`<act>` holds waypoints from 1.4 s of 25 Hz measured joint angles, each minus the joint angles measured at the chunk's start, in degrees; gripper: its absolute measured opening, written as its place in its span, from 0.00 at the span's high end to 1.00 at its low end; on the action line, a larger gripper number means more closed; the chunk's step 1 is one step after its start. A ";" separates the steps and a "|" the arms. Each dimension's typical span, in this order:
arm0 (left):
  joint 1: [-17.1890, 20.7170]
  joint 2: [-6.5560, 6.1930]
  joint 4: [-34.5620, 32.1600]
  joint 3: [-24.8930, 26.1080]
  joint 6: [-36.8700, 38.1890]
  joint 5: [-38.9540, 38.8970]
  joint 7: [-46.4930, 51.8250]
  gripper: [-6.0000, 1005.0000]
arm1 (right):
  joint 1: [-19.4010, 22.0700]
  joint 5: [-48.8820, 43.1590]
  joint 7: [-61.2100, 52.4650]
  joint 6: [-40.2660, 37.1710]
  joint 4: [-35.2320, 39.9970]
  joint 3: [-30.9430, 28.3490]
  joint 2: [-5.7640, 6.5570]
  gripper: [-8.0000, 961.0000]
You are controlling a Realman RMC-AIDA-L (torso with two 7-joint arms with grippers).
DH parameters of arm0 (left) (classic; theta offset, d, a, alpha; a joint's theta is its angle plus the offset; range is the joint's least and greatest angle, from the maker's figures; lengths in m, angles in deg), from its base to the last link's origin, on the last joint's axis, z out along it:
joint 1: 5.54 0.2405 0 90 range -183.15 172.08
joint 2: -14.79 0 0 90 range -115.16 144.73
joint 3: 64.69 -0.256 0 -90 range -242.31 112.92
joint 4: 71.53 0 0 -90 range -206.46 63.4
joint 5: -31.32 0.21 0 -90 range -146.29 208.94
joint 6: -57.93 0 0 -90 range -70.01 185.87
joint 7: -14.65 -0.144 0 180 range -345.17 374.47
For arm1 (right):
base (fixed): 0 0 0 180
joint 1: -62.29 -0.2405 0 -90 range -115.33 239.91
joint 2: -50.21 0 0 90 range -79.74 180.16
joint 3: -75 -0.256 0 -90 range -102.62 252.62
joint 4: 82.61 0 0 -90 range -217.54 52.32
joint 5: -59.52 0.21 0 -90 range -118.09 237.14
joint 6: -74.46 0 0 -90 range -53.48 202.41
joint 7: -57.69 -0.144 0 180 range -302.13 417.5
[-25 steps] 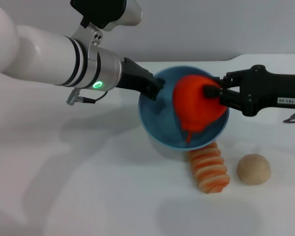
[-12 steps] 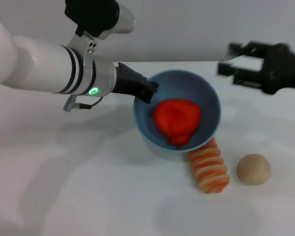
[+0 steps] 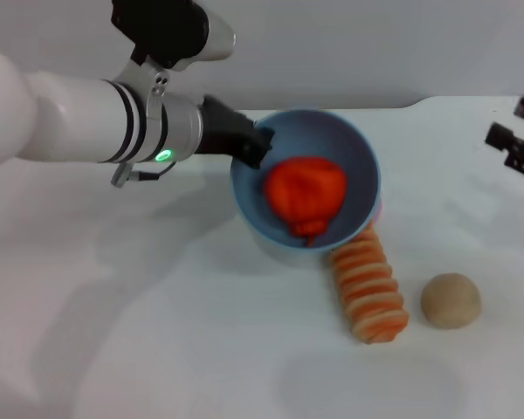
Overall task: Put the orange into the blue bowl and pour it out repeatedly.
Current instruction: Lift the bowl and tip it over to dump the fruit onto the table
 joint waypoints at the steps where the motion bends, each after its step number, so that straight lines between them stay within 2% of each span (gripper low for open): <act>1: -0.08 0.00 -0.09 -0.33 -0.94 0.01 -0.94 1.00 | 0.07 0.15 1.00 -0.09 -1.89 -0.43 0.05 0.36; 4: -0.44 -0.05 -0.81 -1.52 -3.81 0.21 -4.88 1.00 | 0.45 1.84 3.96 -0.30 -7.33 -2.35 -0.13 0.35; 7: 0.34 -0.06 -3.07 -3.08 -7.75 1.38 -9.54 1.00 | 1.16 8.41 10.46 -1.55 -14.16 -3.59 -0.23 0.35; 12: 4.50 0.04 -10.07 -9.13 -15.56 9.42 -13.25 1.00 | 2.84 18.02 21.72 -4.52 -21.97 -3.79 -0.23 0.35; 14: 7.89 0.19 -13.84 -13.15 -21.03 16.75 -13.50 1.00 | 2.84 18.86 22.29 -4.47 -23.30 -4.05 -0.18 0.35; 15: 7.89 0.19 -13.84 -13.15 -21.03 16.75 -13.50 1.00 | 2.75 19.00 22.38 -4.37 -23.98 -4.30 -0.10 0.35; 21: 13.77 0.17 -16.86 -20.31 -29.87 30.21 -14.68 1.00 | 2.45 19.21 23.14 -4.10 -25.24 -6.51 -0.10 0.35; 25: 17.40 0.17 -16.86 -23.09 -36.75 30.80 -22.60 0.99 | 1.89 19.25 23.25 -4.09 -26.22 -6.53 0.04 0.35; 31: 20.74 0.25 -16.25 -26.61 -45.57 30.88 -33.38 0.99 | 1.32 19.29 23.26 -4.07 -26.55 -6.53 0.00 0.35; 35: 21.27 0.38 -15.64 -27.42 -48.27 30.34 -35.31 0.99 | 1.10 19.32 23.31 -4.00 -26.65 -6.59 0.00 0.35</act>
